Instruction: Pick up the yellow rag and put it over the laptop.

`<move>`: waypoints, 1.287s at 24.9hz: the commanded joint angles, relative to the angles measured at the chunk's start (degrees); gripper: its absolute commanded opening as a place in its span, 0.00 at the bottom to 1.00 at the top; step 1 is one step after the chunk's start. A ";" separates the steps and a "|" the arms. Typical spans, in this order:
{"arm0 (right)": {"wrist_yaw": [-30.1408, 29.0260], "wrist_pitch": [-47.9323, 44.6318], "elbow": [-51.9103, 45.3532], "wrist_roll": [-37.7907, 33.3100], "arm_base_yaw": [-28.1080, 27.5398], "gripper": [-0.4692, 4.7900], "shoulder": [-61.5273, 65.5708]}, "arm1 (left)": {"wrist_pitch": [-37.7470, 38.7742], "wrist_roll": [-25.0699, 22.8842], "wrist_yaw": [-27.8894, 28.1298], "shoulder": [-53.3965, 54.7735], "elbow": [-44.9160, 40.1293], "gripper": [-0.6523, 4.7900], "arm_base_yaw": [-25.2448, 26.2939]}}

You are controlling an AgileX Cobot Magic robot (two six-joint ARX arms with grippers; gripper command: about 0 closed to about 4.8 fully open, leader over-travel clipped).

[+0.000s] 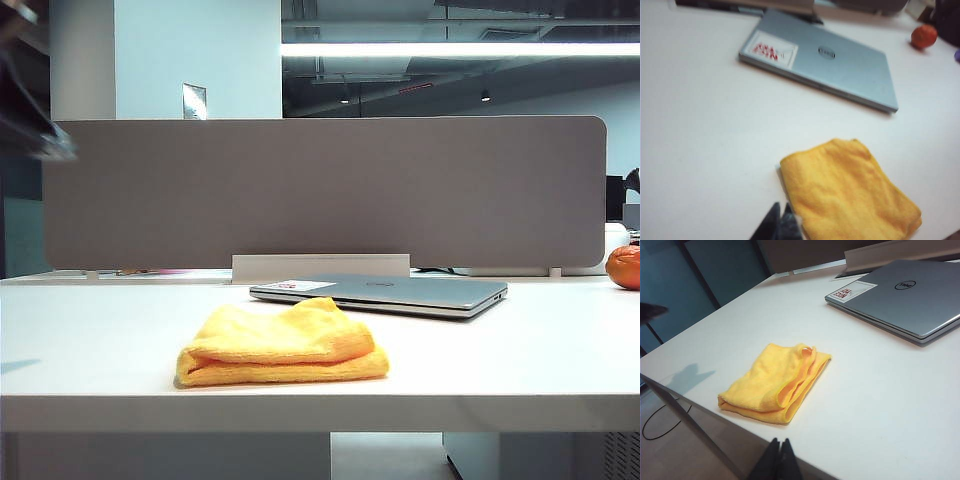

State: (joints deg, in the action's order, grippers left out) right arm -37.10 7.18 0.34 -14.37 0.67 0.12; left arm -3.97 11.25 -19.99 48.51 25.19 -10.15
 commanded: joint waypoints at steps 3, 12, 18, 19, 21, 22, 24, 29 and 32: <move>0.07 -0.79 -0.31 -0.22 0.00 0.09 -0.04 | -0.94 0.52 4.76 11.45 3.30 0.20 -8.68; 0.07 -0.76 -0.31 -0.22 -0.02 0.09 -0.04 | -3.28 9.92 7.30 28.76 5.51 0.81 -17.94; 0.07 -0.81 -0.31 -0.20 -0.02 0.09 -0.04 | -6.29 16.61 7.37 34.99 5.51 0.90 -19.82; 0.07 -0.81 -0.31 -0.22 -0.02 0.09 -0.04 | -6.49 16.68 7.30 35.87 5.51 0.90 -19.85; 0.09 -0.81 -0.31 -0.22 -0.02 0.09 -0.04 | -6.91 16.66 7.50 36.81 5.51 0.90 -20.52; 0.09 -0.81 -0.31 -0.22 -0.07 0.09 -0.04 | -8.74 16.66 7.96 37.88 5.51 0.90 -21.79; 0.07 -0.81 -0.31 -0.22 -0.07 0.09 -0.04 | -10.95 16.66 8.90 38.91 5.53 0.84 -23.61; 0.07 -0.85 -0.31 -0.22 -0.07 0.09 -0.04 | -14.49 16.39 12.61 41.64 6.25 0.39 -28.61; 0.07 -0.85 -0.31 -0.22 -0.07 0.09 -0.04 | -18.58 16.41 13.33 41.64 6.25 0.12 -28.87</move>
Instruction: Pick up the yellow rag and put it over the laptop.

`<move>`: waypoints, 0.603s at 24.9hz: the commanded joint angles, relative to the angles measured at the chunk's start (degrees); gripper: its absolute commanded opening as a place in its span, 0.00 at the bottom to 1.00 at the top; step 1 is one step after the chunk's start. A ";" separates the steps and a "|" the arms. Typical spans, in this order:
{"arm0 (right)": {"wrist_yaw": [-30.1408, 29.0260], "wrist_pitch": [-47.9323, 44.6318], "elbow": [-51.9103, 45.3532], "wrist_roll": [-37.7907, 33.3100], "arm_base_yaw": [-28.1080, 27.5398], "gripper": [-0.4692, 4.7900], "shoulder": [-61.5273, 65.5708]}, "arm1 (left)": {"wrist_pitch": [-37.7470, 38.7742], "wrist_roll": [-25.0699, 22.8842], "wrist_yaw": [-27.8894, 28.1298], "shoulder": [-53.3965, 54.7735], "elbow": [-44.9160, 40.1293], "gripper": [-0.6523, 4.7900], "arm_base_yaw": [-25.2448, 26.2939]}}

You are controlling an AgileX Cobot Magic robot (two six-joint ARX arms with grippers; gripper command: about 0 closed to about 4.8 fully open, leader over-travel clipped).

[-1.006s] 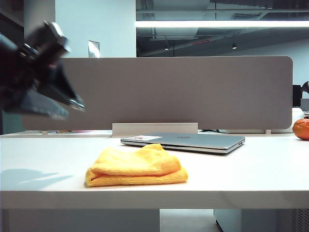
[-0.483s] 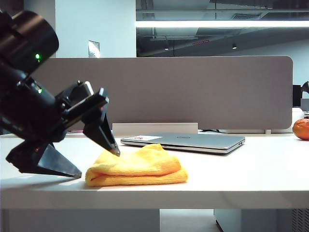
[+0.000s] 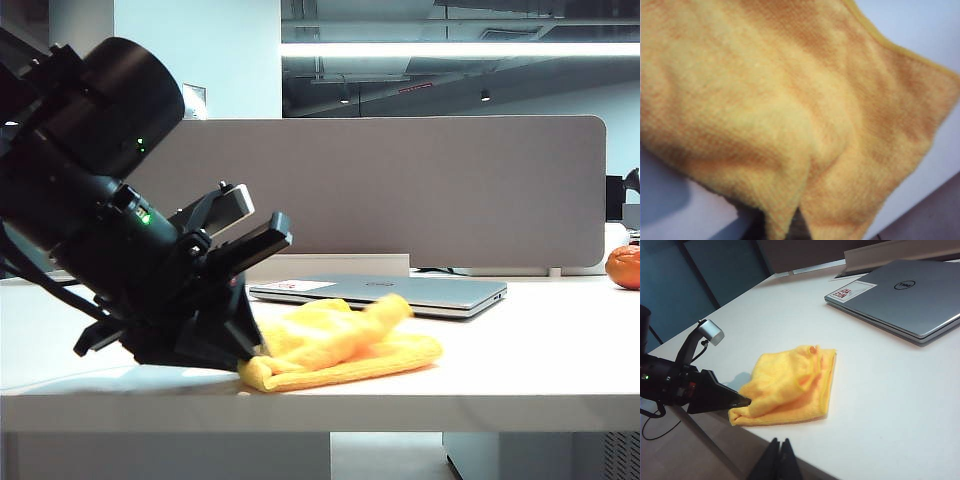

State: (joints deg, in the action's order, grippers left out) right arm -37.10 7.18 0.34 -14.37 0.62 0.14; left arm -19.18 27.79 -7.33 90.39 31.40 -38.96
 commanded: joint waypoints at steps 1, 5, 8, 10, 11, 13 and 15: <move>0.04 -0.85 -0.31 -0.22 0.00 0.09 -0.07 | -7.56 -0.11 0.66 -0.26 0.04 0.11 -0.07; 0.02 -0.83 -0.31 -0.22 0.02 0.09 -0.07 | -15.15 0.02 -3.39 -0.28 4.20 0.11 -0.07; 0.02 -0.83 -0.31 -0.22 0.00 0.09 -0.07 | -15.02 -0.17 -4.26 -0.28 12.46 0.11 -0.07; 0.00 -0.81 -0.31 -0.22 0.02 0.09 -0.07 | -14.27 -0.42 -3.72 -0.24 16.35 0.11 -0.04; 0.04 -0.83 -0.31 -0.22 0.02 0.09 -0.07 | -11.69 -2.23 -1.14 -0.24 20.15 0.11 0.02; 0.07 -0.83 -0.31 -0.22 0.02 0.09 -0.07 | -8.37 -5.81 2.23 -0.20 24.30 0.11 0.11; 0.04 -0.83 -0.31 -0.22 0.02 0.09 -0.07 | -4.76 -10.51 3.85 2.60 32.63 0.11 0.52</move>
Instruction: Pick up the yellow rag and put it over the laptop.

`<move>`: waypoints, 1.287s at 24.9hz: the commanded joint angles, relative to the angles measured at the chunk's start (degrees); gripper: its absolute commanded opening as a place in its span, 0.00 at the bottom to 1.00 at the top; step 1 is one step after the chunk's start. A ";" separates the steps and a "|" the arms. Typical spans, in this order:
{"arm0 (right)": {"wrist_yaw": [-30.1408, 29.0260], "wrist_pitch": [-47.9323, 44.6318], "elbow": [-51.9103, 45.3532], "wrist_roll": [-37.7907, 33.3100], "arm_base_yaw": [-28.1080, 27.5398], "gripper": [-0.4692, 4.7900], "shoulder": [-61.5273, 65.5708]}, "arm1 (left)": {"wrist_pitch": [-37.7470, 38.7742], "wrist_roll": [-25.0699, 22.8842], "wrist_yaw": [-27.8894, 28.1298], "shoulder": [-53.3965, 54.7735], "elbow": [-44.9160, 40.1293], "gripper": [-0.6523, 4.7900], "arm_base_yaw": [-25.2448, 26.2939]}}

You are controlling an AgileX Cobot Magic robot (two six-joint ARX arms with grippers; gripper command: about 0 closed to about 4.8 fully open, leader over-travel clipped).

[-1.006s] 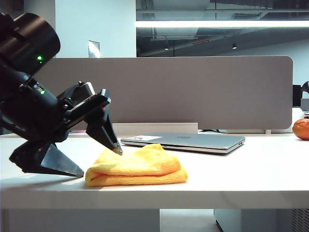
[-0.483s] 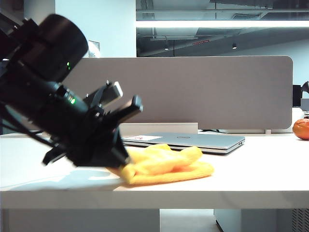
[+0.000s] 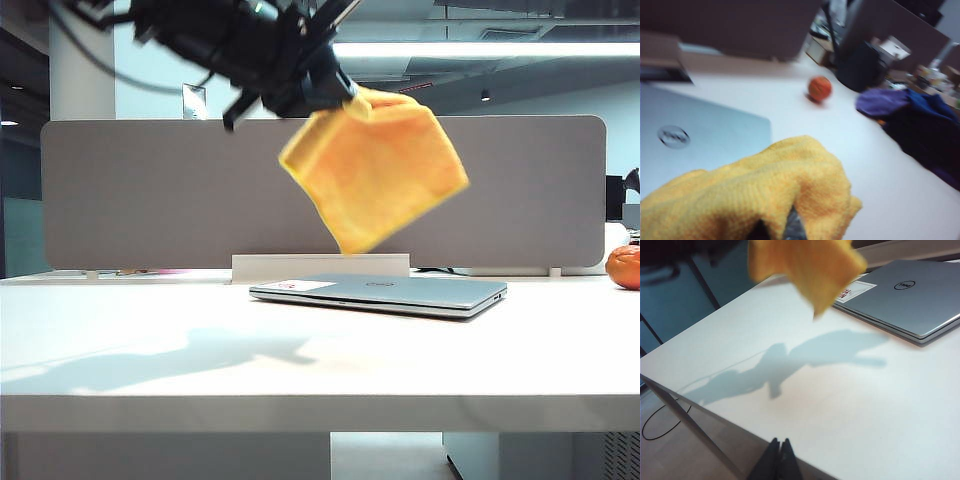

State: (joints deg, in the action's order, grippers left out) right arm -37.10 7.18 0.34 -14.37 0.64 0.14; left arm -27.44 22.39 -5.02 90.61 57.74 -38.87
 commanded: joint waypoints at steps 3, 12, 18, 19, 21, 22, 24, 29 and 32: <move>0.07 -0.83 -0.31 -0.22 0.02 0.09 -0.07 | 4.02 -6.43 2.54 7.43 13.77 0.11 1.14; 0.09 -0.79 -0.31 -0.20 -0.02 0.09 -0.07 | 12.15 -7.26 2.21 37.81 50.42 0.11 6.51; 0.07 -0.59 -0.31 -0.22 0.02 0.09 -0.07 | 25.66 -6.71 0.22 51.30 68.78 0.11 9.01; 0.09 -0.59 -0.31 -0.22 0.02 0.09 -0.07 | 27.15 -6.73 -0.48 51.60 68.85 0.11 9.07; 0.07 -0.59 -0.31 -0.22 0.00 0.09 -0.07 | 33.35 -6.73 -1.95 51.71 68.85 0.11 9.07; 0.09 -0.59 -0.31 -0.22 0.02 0.09 -0.07 | 36.87 -6.73 -3.48 51.69 68.85 0.11 9.07; 0.07 -0.59 -0.31 -0.22 0.02 0.09 -0.07 | 39.76 -6.73 -5.53 51.69 68.85 0.12 9.05; 0.09 -0.59 -0.31 -0.22 0.02 0.09 -0.07 | 45.92 -6.71 -5.75 51.67 68.87 0.48 9.05; 0.09 -0.59 -0.31 -0.22 0.02 0.09 -0.07 | 50.12 -6.73 -5.66 51.28 69.35 0.79 9.16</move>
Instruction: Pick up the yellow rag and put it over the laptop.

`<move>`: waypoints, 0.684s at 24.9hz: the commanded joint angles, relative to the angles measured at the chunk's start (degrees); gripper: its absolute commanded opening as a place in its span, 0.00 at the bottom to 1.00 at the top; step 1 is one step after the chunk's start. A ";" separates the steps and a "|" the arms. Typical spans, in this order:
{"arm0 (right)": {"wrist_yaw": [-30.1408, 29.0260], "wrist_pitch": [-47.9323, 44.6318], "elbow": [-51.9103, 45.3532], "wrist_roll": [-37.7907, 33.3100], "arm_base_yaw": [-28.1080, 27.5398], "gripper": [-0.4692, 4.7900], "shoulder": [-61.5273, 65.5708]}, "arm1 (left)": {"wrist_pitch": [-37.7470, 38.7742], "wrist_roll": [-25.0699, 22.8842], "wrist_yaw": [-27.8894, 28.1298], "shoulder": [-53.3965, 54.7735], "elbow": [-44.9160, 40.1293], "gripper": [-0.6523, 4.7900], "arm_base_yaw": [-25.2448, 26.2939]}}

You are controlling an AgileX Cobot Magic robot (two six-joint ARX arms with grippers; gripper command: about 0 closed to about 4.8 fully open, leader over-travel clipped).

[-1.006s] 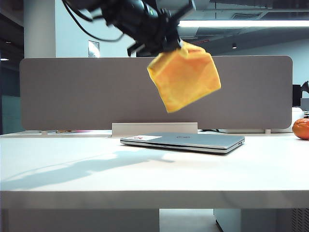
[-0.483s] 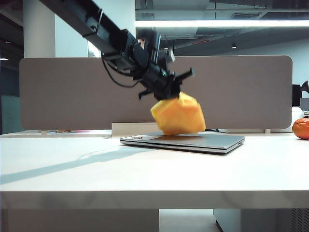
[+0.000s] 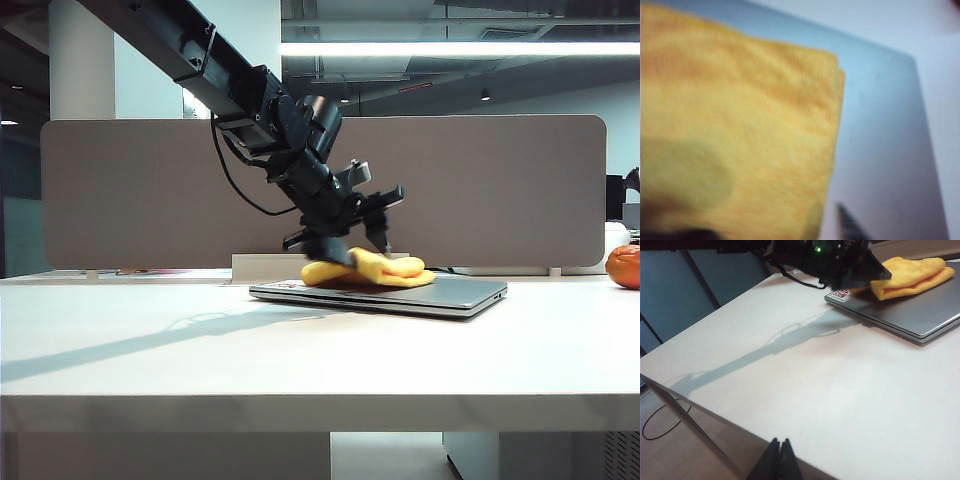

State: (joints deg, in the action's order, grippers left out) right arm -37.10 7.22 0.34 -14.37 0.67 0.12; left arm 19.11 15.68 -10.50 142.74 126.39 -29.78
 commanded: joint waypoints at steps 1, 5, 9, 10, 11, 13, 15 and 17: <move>0.09 -0.63 -0.31 -0.22 0.00 0.09 -0.04 | 4.94 -0.02 -0.22 -1.16 0.90 0.82 0.35; 0.11 -0.63 -0.31 -0.20 0.00 0.09 -0.04 | 14.16 -0.28 0.33 -3.58 3.76 0.95 0.87; 2.64 -0.70 -0.31 -0.20 -0.02 0.09 -0.04 | 21.51 -1.01 0.39 -7.76 4.66 0.94 1.84; 3.98 -0.76 -0.31 -0.20 -0.07 0.09 -0.04 | 22.69 -1.25 0.35 -8.55 4.66 0.92 2.29; 5.29 -0.83 -0.31 -0.20 -0.07 0.09 -0.04 | 24.00 -1.92 0.39 -9.40 4.66 0.88 2.43; 8.55 -0.98 -0.31 -0.20 -0.07 0.09 -0.04 | 26.03 -2.40 0.39 -10.73 4.66 0.74 2.82; 12.07 -1.07 -0.31 -0.17 -0.07 0.09 -0.04 | 28.37 -3.37 0.66 -12.17 4.63 0.49 3.45; 16.57 -1.03 -0.31 -0.11 -0.07 0.09 -0.04 | 30.21 -5.33 0.72 -13.29 4.63 0.25 3.85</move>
State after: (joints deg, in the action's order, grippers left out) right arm -24.62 7.16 0.34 -14.37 0.62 0.14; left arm 47.81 12.64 -9.91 130.78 130.87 -26.04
